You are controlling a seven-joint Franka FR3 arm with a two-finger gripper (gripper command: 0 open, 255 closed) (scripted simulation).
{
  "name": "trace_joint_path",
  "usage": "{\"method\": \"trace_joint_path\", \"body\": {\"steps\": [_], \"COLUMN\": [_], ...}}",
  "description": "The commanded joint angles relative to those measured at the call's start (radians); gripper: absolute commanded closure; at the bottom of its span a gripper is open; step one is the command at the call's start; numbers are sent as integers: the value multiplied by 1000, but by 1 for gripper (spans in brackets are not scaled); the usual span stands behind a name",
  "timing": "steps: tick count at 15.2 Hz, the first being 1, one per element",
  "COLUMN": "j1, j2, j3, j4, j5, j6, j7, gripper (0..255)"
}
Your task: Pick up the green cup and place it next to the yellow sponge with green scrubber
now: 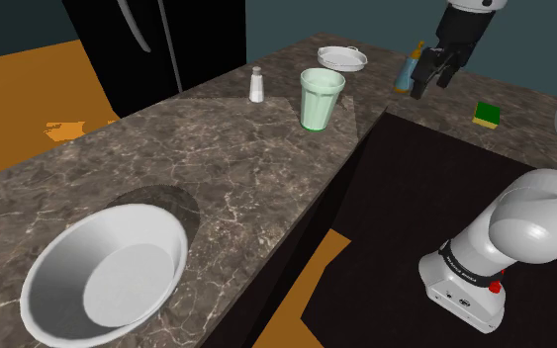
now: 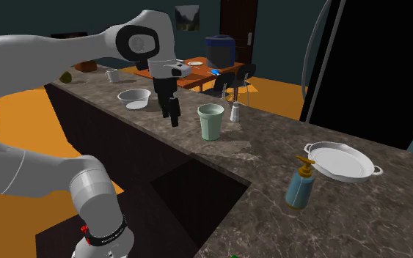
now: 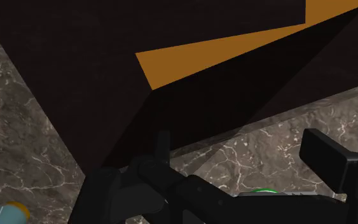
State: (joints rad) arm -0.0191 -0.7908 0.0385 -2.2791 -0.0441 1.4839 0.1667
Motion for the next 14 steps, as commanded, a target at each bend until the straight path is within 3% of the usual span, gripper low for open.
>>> {"method": "trace_joint_path", "body": {"steps": [1,14], "j1": [0,18], "j2": [0,466], "j3": [0,-97], "j4": [0,260], "j5": [0,152], "j6": [0,240], "j7": [0,-69], "gripper": [0,0]}}
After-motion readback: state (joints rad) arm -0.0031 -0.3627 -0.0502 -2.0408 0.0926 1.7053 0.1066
